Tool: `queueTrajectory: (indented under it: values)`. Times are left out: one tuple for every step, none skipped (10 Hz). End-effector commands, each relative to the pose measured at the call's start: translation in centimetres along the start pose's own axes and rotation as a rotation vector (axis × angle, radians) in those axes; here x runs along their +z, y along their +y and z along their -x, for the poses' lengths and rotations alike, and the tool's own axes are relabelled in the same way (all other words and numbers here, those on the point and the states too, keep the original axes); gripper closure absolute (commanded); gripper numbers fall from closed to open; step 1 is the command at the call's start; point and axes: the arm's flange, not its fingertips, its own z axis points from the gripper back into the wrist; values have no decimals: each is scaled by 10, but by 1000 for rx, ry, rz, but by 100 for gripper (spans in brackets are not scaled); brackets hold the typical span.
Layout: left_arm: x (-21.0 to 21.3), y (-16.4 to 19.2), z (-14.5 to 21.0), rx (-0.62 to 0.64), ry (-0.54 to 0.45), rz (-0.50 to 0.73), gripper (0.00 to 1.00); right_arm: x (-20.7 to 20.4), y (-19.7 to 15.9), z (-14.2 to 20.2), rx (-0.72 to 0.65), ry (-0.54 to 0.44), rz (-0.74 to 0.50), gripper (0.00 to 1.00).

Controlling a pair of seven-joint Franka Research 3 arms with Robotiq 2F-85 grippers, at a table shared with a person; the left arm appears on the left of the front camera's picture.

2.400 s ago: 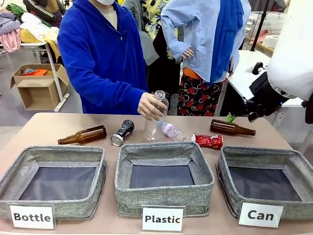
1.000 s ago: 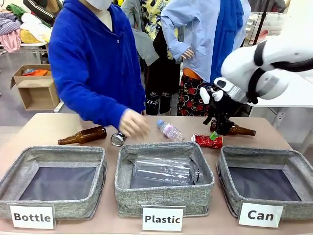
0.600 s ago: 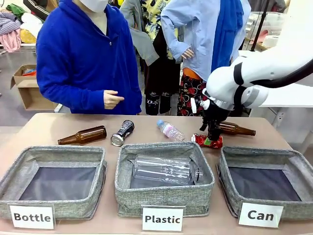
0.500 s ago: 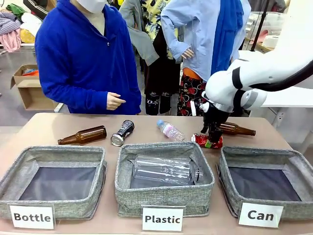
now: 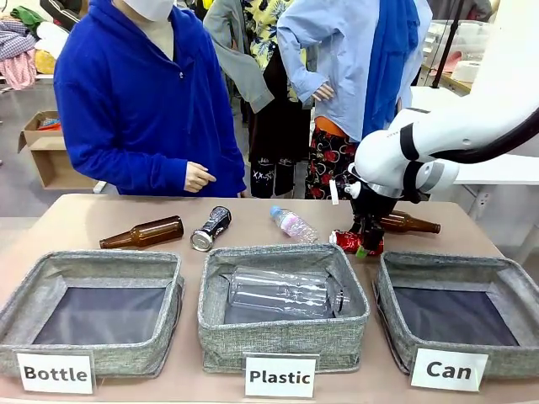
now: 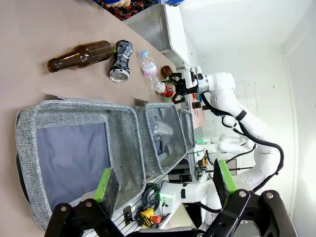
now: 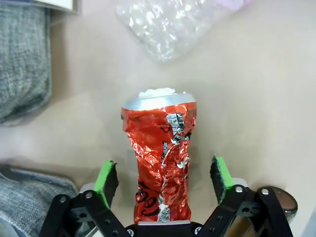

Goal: Sort the can waste into the basket.
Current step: Pick up the can waste from the table and place it in the right Fabric basket.

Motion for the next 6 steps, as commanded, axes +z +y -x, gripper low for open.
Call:
queueTrajectory:
  values:
    - [2, 0, 1, -26, 1, 11, 0, 0, -1, -4, -19, 37, -8, 60]
    - [2, 0, 1, -26, 1, 11, 0, 1, -2, -4, -19, 39, -9, 100]
    - [2, 0, 1, -26, 1, 11, 0, 1, -2, -5, -18, 40, -10, 100]
    - [2, 0, 1, -26, 1, 11, 0, 1, -2, -6, -19, 40, -12, 100]
    - [2, 0, 1, -26, 1, 11, 0, 2, -3, -6, -21, 42, -15, 86]
    - [2, 0, 1, -26, 1, 11, 0, 2, -3, -6, -23, 45, -16, 95]
